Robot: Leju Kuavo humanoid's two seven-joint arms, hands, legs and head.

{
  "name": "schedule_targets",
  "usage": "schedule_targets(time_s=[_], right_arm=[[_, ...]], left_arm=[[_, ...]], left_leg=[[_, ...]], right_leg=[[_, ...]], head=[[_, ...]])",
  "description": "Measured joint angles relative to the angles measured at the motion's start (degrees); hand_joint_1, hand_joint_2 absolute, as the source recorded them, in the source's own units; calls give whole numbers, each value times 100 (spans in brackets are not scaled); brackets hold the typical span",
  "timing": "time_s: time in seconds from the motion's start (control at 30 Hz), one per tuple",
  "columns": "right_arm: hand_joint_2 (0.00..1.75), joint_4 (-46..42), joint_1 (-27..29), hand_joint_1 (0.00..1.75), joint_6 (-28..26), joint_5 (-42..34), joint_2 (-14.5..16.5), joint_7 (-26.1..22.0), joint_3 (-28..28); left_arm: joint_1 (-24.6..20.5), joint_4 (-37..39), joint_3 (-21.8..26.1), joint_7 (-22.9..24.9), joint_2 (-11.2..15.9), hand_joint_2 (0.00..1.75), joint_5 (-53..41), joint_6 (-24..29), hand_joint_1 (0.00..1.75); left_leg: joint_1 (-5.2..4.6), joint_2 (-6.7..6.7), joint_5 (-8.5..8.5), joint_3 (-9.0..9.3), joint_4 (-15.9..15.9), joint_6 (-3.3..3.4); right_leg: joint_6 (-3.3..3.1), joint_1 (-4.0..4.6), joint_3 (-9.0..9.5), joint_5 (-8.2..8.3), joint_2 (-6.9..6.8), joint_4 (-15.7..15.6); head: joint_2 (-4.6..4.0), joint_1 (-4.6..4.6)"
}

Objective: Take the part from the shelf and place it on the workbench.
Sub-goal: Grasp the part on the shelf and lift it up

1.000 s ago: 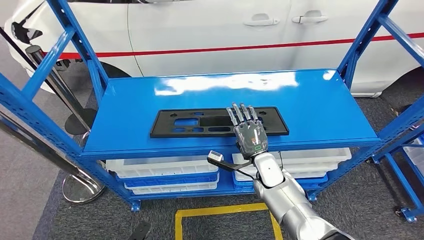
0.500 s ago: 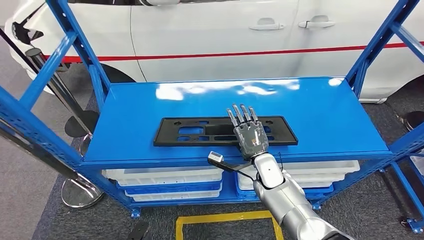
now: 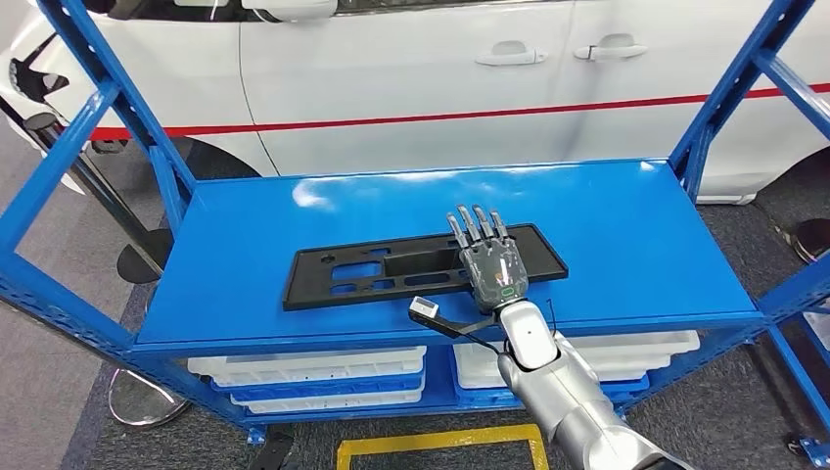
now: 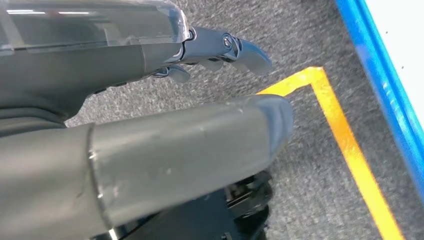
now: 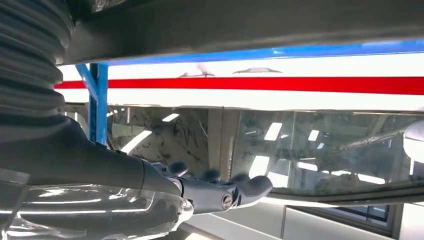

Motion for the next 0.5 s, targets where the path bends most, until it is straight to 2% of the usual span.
schedule_targets(time_s=[0.03, 0.07, 0.13, 0.17, 0.2, 0.27, 0.3, 0.33, 0.37, 0.4, 0.43, 0.5], right_arm=[[175, -5, -5, 9, 0, 0, 0, -4, 0], [175, -17, -9, 51, -1, 0, 2, -15, 0], [175, -61, -16, 138, -4, 0, 3, -49, 0], [175, -79, -32, 173, -4, -1, 3, -74, 0], [175, -91, -55, 175, -4, -1, 2, -96, -1], [175, -93, -89, 175, -3, -3, 0, -150, -2], [175, -94, -91, 175, -3, -4, -2, -173, -3], [175, -95, -89, 175, -3, -4, -3, -197, -6], [175, -100, -90, 175, -3, -5, -5, -215, -10], [175, -114, -97, 175, -3, -5, -5, -230, -17], [175, -133, -113, 175, -3, -6, -5, -246, -25], [175, -179, -159, 175, -2, -7, -4, -280, -43]], left_arm=[[-6, 0, 1, -14, 5, 0, 17, 2, 0], [-10, 0, 1, -30, 6, 0, 30, 9, 0], [-15, -1, 2, -69, 5, 0, 57, 28, 0], [-25, -2, 2, -87, 4, 0, 76, 39, 0], [-44, -2, 2, -102, 3, 0, 91, 44, 0], [-89, -2, 2, -122, -1, 0, 118, 51, 0], [-104, -2, 2, -133, -3, 0, 127, 55, 0], [-111, -2, 3, -147, -5, 0, 142, 60, 0], [-116, -2, 3, -162, -6, 0, 157, 66, 0], [-123, -2, 4, -177, -7, 0, 174, 75, 0], [-134, -2, 4, -192, -8, 0, 196, 84, 0], [-176, -2, 9, -217, -9, 0, 233, 109, 0]], left_leg=[[-27, -2, -22, 27, -78, 36], [-46, -4, -30, 45, -135, 55], [-7, -2, -19, 138, -275, 83], [20, 3, -4, 198, -349, 96], [47, 9, 8, 251, -408, 108], [52, 14, -8, 286, -428, 128], [55, 14, -23, 290, -420, 128], [60, 12, -43, 293, -403, 120], [69, 9, -66, 294, -375, 104], [81, 5, -99, 295, -331, 82], [93, 1, -142, 292, -274, 53], [84, -8, -233, 259, -149, -25]], right_leg=[[30, -18, -16, -2, 1, -9], [66, -26, -19, 2, 4, -27], [130, -15, 7, -29, -7, -36], [156, -5, -21, -94, -12, 64], [178, -2, -120, -207, -16, 286], [222, -35, -513, -502, -17, 998], [248, -56, -722, -587, -18, 1318], [275, -80, -855, -566, -21, 1468], [301, -102, -885, -438, -25, 1417], [322, -123, -803, -216, -32, 1157], [339, -144, -650, 21, -40, 771], [330, -147, -392, 254, -42, 188]], head=[[0, -1], [0, -4], [0, -2], [0, -1], [0, 0], [0, 0], [0, -1], [0, -1], [0, 0], [0, -1], [0, 0], [0, -1]])
